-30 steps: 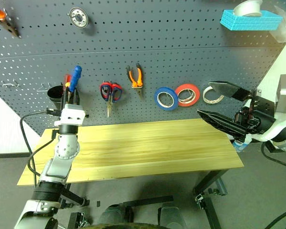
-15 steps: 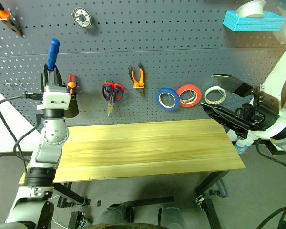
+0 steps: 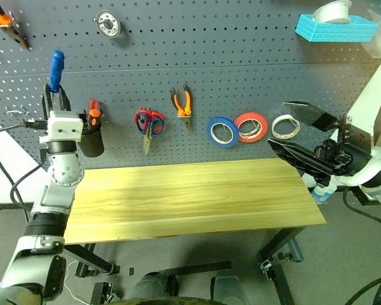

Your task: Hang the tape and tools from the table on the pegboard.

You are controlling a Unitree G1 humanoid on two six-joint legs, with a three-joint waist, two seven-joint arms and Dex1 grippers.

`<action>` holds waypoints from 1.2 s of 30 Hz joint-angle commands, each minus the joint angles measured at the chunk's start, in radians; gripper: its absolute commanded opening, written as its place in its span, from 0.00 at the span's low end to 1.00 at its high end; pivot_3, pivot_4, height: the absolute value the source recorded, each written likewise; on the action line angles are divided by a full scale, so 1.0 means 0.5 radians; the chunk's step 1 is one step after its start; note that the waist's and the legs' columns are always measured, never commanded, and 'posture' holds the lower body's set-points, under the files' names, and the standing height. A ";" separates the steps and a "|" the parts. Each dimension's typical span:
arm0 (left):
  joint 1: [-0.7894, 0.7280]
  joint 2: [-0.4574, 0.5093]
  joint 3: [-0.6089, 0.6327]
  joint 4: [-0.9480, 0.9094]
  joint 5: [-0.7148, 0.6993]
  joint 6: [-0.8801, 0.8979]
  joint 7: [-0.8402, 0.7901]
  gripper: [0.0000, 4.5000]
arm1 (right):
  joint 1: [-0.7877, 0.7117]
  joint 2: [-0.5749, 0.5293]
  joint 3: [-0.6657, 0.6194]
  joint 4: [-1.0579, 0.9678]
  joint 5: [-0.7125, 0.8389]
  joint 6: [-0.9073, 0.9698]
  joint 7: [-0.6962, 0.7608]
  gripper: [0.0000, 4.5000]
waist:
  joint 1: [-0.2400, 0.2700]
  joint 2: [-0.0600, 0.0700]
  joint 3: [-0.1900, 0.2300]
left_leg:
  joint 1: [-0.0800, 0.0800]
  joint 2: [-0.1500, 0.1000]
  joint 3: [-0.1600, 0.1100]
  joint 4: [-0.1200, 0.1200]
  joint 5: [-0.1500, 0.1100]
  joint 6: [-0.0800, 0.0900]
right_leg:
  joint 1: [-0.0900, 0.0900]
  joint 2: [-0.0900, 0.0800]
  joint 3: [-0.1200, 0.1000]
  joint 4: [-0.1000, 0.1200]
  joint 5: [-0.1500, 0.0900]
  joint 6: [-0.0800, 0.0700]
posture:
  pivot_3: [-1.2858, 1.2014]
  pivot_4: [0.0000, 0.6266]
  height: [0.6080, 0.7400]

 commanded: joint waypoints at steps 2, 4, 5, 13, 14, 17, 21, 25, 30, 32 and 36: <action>-0.158 -0.033 0.043 0.209 -0.118 -0.161 0.035 0.12 | -0.015 -0.090 -0.088 0.012 0.041 0.035 0.012 1.00 | -0.003 -0.001 0.000 | 0.000 0.000 0.001 0.000 0.000 0.000 | 0.000 -0.001 0.000 0.000 0.000 0.000 | 0.43 0.00 0.82; -0.224 -0.062 0.041 0.330 -0.143 -0.211 0.043 0.12 | -0.013 -0.117 -0.104 0.017 0.052 0.057 0.012 1.00 | -0.004 -0.002 -0.001 | 0.000 0.000 0.001 0.000 0.000 0.000 | 0.000 0.000 0.000 0.000 0.000 0.000 | 0.43 0.00 0.82; -0.251 -0.072 0.034 0.388 -0.142 -0.239 0.051 0.12 | -0.014 -0.128 -0.112 0.019 0.060 0.068 0.012 1.00 | -0.005 -0.002 -0.001 | 0.000 0.000 0.001 0.000 0.000 0.000 | 0.000 -0.001 0.000 0.000 0.000 0.000 | 0.43 0.00 0.82; -0.410 -0.138 0.000 0.725 -0.137 -0.380 0.096 0.12 | 0.006 -0.165 -0.159 0.002 0.093 0.136 -0.004 1.00 | -0.049 -0.003 -0.002 | -0.001 0.000 0.002 0.000 0.000 0.000 | 0.000 0.000 0.000 0.000 0.003 0.005 | 0.42 0.00 0.82; -0.411 -0.143 -0.003 0.730 -0.137 -0.384 0.098 0.12 | 0.016 -0.170 -0.174 -0.005 0.097 0.147 -0.007 1.00 | -0.056 -0.003 -0.002 | -0.001 0.000 0.002 0.000 0.000 0.000 | 0.000 0.000 0.000 0.000 0.003 0.005 | 0.42 0.01 0.82; -0.398 -0.142 -0.012 0.733 -0.134 -0.395 0.104 0.12 | 0.044 -0.185 -0.221 -0.023 0.121 0.180 -0.015 1.00 | -0.063 -0.003 -0.002 | -0.001 0.000 0.002 0.000 -0.001 0.001 | -0.001 0.000 0.000 0.000 0.003 0.006 | 0.41 0.03 0.82; -0.358 -0.128 -0.020 0.762 -0.131 -0.377 0.118 0.12 | 0.088 -0.209 -0.268 -0.044 0.160 0.238 -0.030 1.00 | -0.071 -0.004 -0.001 | -0.001 0.001 0.002 -0.001 -0.001 0.001 | -0.001 0.000 0.000 0.000 0.003 0.005 | 0.41 0.07 0.82; -0.311 -0.134 -0.034 0.728 -0.112 -0.367 0.126 0.12 | 0.121 -0.240 -0.310 -0.053 0.199 0.291 -0.041 1.00 | -0.079 -0.006 0.003 | -0.001 0.001 0.002 -0.001 -0.001 0.001 | -0.002 -0.001 0.001 0.000 0.000 0.000 | 0.40 0.11 0.82; -0.247 -0.150 -0.041 0.696 -0.102 -0.342 0.127 0.12 | 0.144 -0.280 -0.350 -0.053 0.236 0.352 -0.049 1.00 | -0.094 -0.009 0.011 | -0.003 0.002 0.001 -0.001 -0.002 0.000 | -0.004 -0.003 0.001 0.000 -0.001 0.000 | 0.40 0.15 0.82; -0.228 -0.148 -0.050 0.701 -0.091 -0.323 0.138 0.12 | 0.152 -0.291 -0.361 -0.053 0.246 0.371 -0.050 1.00 | -0.109 -0.010 0.016 | -0.005 0.002 0.001 -0.001 -0.002 0.001 | -0.006 -0.004 0.001 0.000 -0.001 0.000 | 0.40 0.16 0.82; -0.203 -0.147 -0.067 0.695 -0.082 -0.303 0.160 0.12 | 0.160 -0.313 -0.376 -0.048 0.255 0.402 -0.047 1.00 | -0.122 -0.011 0.028 | -0.008 0.002 0.001 -0.002 -0.003 0.001 | -0.009 -0.005 0.003 0.000 -0.001 -0.001 | 0.39 0.18 0.82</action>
